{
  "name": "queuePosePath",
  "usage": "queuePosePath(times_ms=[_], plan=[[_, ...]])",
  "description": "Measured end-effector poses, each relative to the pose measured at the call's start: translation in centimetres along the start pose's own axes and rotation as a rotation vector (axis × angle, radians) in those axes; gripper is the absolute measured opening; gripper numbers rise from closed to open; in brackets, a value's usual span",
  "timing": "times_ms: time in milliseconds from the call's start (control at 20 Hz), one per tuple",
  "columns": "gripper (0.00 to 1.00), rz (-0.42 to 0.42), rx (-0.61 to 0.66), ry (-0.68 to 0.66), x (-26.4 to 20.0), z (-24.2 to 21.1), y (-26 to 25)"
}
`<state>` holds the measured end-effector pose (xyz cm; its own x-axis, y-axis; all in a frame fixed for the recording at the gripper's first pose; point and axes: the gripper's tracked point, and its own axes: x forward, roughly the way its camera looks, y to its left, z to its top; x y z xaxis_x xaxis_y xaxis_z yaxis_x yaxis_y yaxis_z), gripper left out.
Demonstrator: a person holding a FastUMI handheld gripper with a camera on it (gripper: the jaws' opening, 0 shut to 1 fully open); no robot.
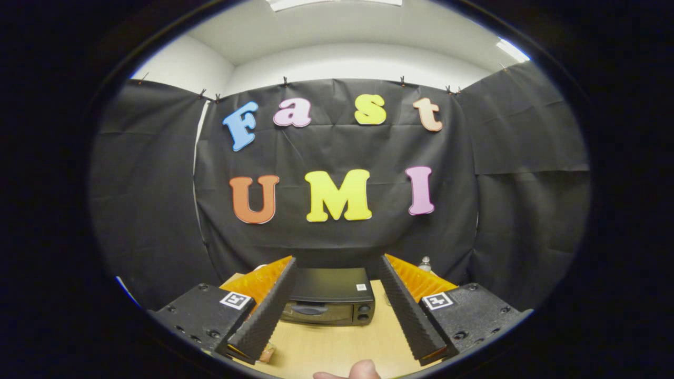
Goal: Open the toaster oven, put the food inside, and close the toaster oven door.
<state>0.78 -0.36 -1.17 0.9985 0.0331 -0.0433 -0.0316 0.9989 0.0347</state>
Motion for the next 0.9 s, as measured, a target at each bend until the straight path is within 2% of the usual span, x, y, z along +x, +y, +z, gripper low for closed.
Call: queuePosePath(times_ms=[400, 650, 900], plan=[[1.0, 0.001, 0.034, 0.027, 1.8, -1.2, -0.2], [1.0, 0.01, 0.098, 0.079, 5.2, -4.1, 0.5], [1.0, 0.021, 0.091, 0.129, 10.2, -8.2, 2.3]])
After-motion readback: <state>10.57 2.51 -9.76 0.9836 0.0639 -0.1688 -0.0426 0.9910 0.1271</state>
